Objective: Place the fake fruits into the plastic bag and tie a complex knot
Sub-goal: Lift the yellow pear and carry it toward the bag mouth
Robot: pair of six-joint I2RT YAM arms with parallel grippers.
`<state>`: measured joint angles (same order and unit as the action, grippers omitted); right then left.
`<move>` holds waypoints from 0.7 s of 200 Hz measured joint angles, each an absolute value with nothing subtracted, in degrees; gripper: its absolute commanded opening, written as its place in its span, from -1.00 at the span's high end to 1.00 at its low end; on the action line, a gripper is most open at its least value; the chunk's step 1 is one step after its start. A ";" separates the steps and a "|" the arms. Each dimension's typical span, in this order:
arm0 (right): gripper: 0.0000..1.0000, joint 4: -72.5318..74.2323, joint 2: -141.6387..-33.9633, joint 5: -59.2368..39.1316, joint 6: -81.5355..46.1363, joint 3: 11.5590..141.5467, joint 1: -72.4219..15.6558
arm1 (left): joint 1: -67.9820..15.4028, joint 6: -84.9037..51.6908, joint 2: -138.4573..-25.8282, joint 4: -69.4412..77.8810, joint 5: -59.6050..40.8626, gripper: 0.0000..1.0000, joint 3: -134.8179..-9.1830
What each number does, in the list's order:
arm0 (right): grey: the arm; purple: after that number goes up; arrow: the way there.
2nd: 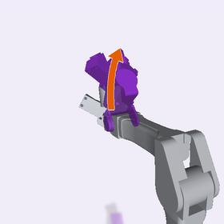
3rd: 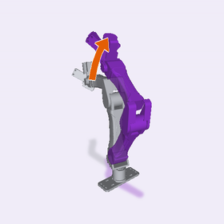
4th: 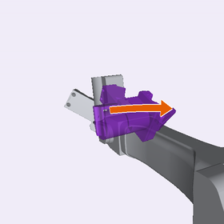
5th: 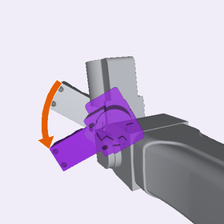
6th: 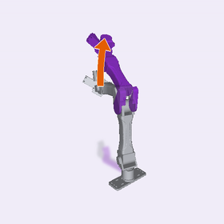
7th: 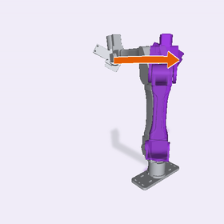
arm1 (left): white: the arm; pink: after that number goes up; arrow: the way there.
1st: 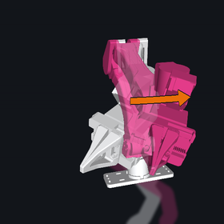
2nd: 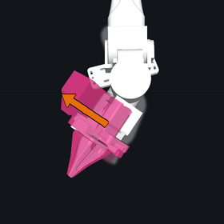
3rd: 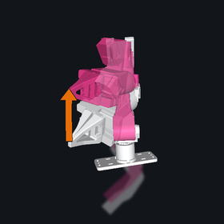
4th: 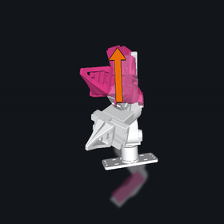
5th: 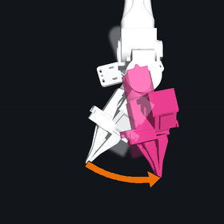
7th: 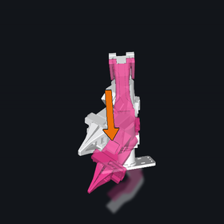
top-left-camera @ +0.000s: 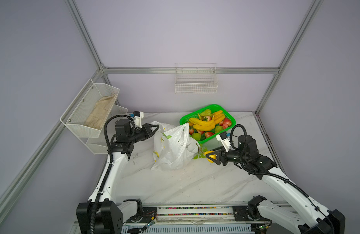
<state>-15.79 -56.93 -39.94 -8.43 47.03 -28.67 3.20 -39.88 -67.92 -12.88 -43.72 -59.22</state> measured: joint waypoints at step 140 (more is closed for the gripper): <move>0.46 -27.42 -71.99 -29.28 -2.92 64.86 -32.14 | 1.67 -39.59 -68.47 -12.88 -43.66 1.00 -59.22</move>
<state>-27.42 -71.99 -29.28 -2.92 64.86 -32.14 1.67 -39.59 -68.47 -12.88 -43.66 -59.22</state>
